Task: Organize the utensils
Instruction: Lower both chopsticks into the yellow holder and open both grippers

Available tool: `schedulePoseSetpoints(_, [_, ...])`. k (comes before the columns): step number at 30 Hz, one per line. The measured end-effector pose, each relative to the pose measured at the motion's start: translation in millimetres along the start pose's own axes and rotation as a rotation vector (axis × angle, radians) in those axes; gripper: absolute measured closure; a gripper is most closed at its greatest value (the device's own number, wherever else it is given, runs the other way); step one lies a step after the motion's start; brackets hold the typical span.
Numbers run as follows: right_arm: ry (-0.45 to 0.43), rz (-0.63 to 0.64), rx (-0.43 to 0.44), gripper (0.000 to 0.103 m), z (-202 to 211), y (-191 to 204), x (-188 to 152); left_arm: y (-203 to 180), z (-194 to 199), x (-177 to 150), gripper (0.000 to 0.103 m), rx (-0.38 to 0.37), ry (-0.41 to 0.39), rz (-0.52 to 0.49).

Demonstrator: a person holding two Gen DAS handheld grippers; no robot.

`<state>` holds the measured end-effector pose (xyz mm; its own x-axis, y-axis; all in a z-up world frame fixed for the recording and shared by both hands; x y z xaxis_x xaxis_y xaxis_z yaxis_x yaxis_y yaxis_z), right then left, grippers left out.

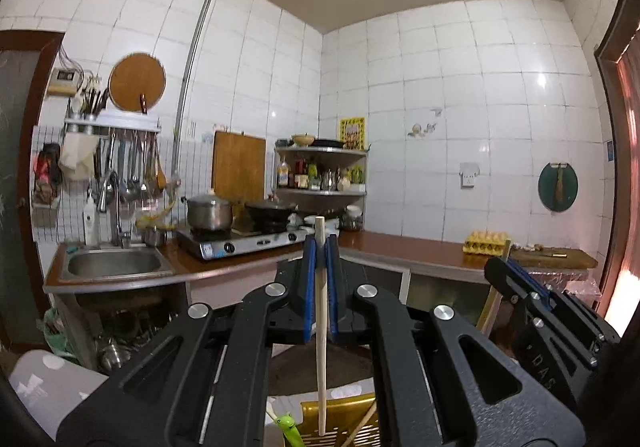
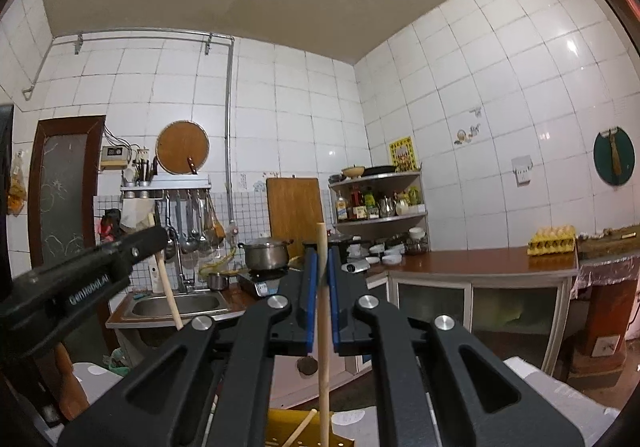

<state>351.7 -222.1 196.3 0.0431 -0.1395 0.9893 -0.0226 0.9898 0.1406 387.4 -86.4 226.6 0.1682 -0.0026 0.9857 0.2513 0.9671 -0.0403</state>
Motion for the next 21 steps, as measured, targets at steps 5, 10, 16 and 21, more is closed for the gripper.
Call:
schedulePoseSetpoints(5, [0.017, -0.001, -0.025, 0.097, -20.0, -4.2, -20.4, 15.9, -29.4, -23.5, 0.099, -0.014, 0.053, 0.036])
schedulePoseSetpoints(10, [0.048, 0.019, -0.041, 0.097, -29.9, -6.8, -38.2, 17.3, -38.5, -43.5, 0.099, 0.007, 0.078, 0.008])
schedulePoseSetpoints(16, [0.133, 0.06, -0.072, 0.097, -39.5, -8.6, -56.5, 24.1, -46.6, -64.3, 0.098, 0.038, 0.144, 0.003])
schedulePoseSetpoints(21, [0.248, 0.078, -0.108, 0.06, -40.7, -16.5, -64.4, 32.4, -32.3, -65.6, 0.062, 0.063, 0.184, 0.013])
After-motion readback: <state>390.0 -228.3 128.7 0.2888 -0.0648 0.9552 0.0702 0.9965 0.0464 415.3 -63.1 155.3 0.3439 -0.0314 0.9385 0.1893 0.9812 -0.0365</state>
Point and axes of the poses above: each gripper's, at about its wrist camera, not at the fingertips, and z roughly against the way its jaws point, y to its left, x to its top, the point moved 3 cm from there along -z, roughly the way its jaws point, and after that the axes turned 9 degrees about y, right-handed, at the moved point
